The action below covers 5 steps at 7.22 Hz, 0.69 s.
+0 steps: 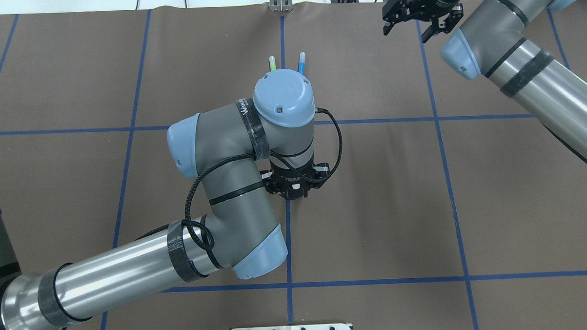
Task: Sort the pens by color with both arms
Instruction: 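Close the left gripper on the yellow highlighter in the cup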
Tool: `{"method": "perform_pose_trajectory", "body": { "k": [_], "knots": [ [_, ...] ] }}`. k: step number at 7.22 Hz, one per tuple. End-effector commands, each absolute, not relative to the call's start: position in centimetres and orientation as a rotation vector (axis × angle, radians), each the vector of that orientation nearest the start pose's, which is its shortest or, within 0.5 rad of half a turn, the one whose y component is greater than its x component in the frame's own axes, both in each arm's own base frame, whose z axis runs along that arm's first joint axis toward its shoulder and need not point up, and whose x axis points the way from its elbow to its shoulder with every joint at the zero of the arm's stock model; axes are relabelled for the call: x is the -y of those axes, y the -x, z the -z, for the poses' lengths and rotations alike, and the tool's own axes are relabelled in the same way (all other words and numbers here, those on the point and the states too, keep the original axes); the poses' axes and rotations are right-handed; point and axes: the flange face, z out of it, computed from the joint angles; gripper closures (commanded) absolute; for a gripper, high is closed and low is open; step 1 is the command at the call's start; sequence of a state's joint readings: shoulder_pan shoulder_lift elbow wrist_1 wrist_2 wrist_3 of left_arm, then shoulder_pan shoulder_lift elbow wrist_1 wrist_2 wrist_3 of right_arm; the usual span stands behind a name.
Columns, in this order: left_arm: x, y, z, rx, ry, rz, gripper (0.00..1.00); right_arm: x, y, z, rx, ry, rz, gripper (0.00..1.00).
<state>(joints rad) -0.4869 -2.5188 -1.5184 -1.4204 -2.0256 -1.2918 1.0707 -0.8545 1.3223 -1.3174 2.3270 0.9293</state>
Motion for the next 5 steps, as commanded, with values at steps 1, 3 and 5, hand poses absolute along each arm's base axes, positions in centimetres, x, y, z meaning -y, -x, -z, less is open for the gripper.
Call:
{"method": "perform_pose_trajectory", "body": {
  "k": [1, 3, 5],
  "knots": [
    [41.8, -59.87, -10.19, -0.839, 0.127, 0.027, 0.56, 69.03, 30.32, -29.62, 0.992, -0.045, -0.12, 0.0],
    [41.88, -59.78, -9.86, -0.844, 0.124, 0.028, 0.58, 68.98, 30.3, -29.84, 0.992, -0.041, -0.12, 0.0],
    [41.78, -59.84, -9.74, -0.845, 0.124, 0.026, 0.58, 68.93, 30.28, -29.85, 0.994, -0.041, -0.119, 0.0]
  ]
}}
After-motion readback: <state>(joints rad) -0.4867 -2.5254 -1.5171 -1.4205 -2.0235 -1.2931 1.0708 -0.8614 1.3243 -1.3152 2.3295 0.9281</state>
